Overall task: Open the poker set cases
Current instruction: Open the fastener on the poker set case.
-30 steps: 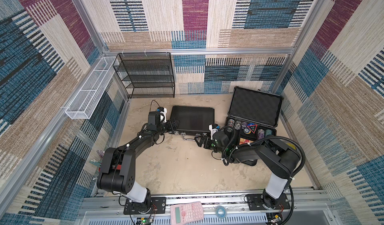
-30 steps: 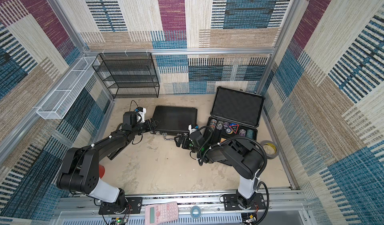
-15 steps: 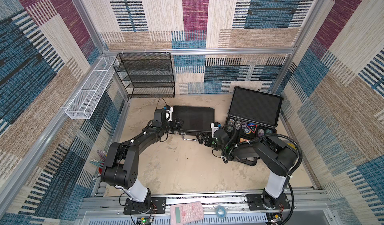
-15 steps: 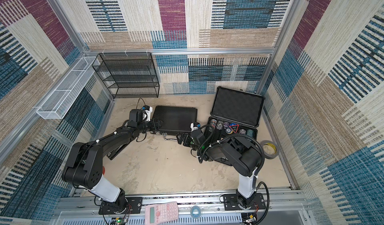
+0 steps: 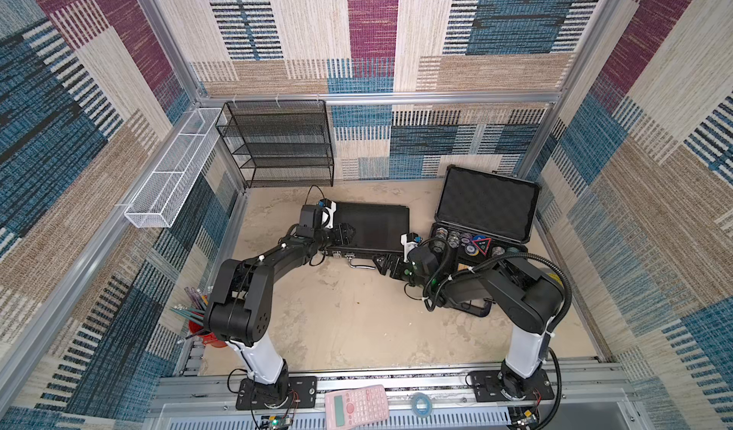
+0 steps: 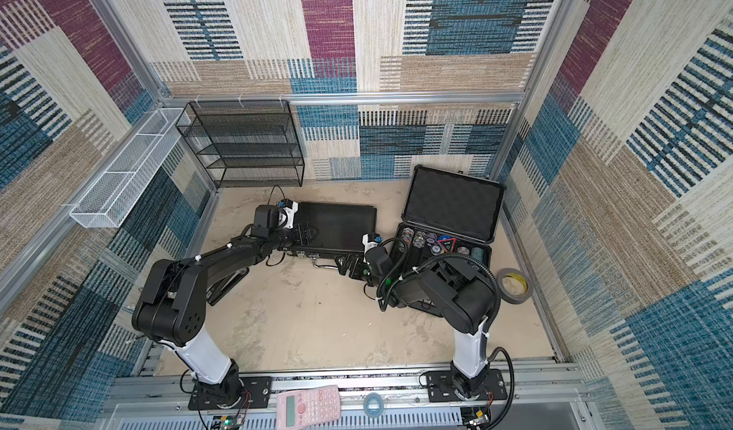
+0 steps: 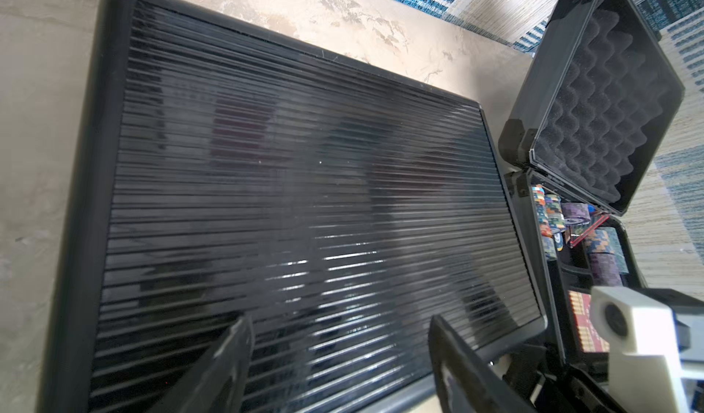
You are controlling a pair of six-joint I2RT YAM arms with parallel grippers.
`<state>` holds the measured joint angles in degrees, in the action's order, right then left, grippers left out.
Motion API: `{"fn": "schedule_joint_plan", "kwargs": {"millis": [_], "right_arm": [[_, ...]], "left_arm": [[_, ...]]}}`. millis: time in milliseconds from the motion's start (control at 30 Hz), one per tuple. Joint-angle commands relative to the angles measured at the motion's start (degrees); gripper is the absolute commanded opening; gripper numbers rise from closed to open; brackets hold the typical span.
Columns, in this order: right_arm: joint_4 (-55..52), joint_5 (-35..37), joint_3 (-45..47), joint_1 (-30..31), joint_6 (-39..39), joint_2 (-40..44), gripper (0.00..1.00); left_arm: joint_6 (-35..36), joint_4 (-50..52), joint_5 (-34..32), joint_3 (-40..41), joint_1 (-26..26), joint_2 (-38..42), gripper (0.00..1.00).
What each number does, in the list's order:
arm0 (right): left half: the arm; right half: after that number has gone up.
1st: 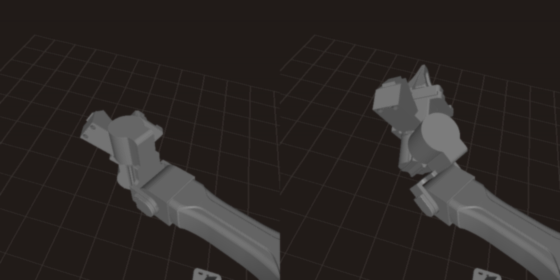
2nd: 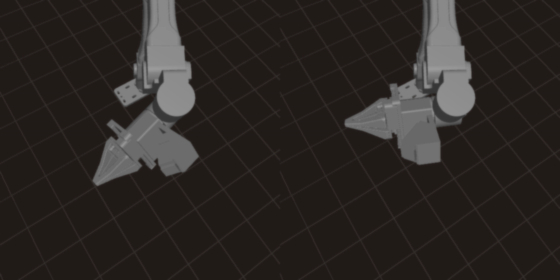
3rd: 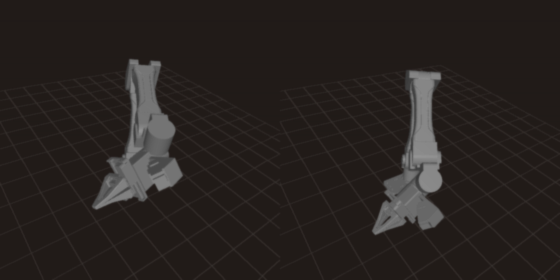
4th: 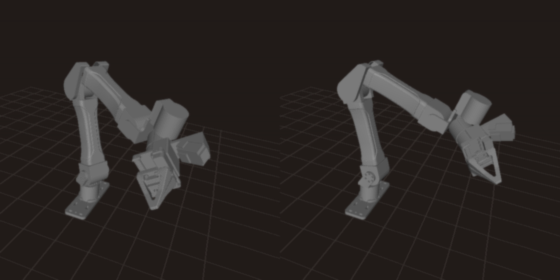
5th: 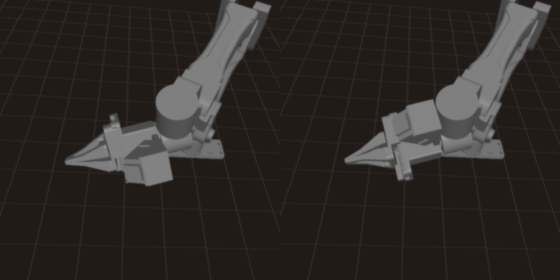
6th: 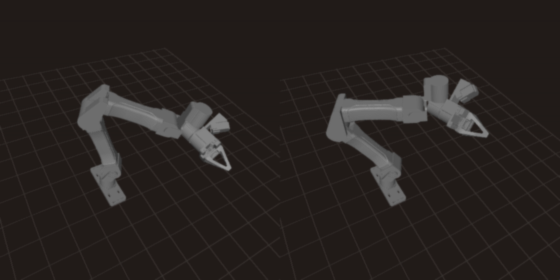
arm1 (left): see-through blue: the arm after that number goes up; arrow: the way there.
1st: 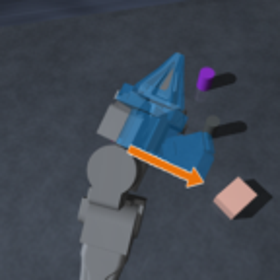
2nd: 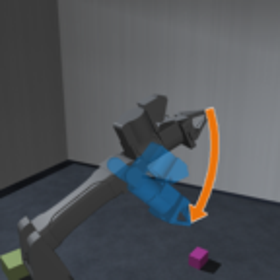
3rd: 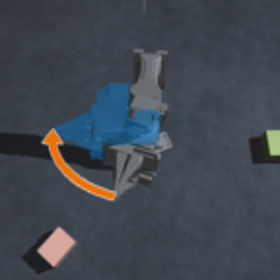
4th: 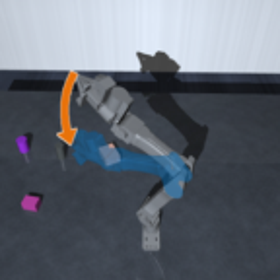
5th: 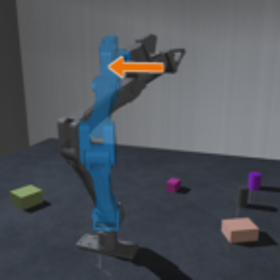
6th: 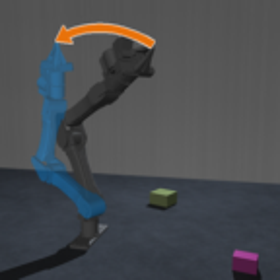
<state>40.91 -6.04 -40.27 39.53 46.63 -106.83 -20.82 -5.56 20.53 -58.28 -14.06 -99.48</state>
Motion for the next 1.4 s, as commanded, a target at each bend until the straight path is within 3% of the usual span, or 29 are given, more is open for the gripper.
{"fn": "schedule_joint_plan", "kwargs": {"millis": [0, 367, 967, 1367], "right_arm": [[4.93, -1.42, 0.41, -0.18, 0.55, -0.1, 0.99], [12.37, -5.16, 2.96, -0.16, -0.11, 2.76, 0.99], [8.1, -6.65, -0.2, -0.22, -1.32, -0.81, 1.0], [17.77, -9.82, 4.73, -0.15, -1.89, 3.85, 0.95]], "left_arm": [[1.28, 7.55, -2.82, 0.18, -0.17, -1.3, 0.75], [0.61, 9.39, -2.96, 0.74, -0.24, -3.77, 0.74], [-0.88, 7.6, -1.11, 1.06, -0.21, -4.22, 0.75], [-0.99, 6.63, -0.23, 1.33, -0.23, -4.62, 0.74]]}}
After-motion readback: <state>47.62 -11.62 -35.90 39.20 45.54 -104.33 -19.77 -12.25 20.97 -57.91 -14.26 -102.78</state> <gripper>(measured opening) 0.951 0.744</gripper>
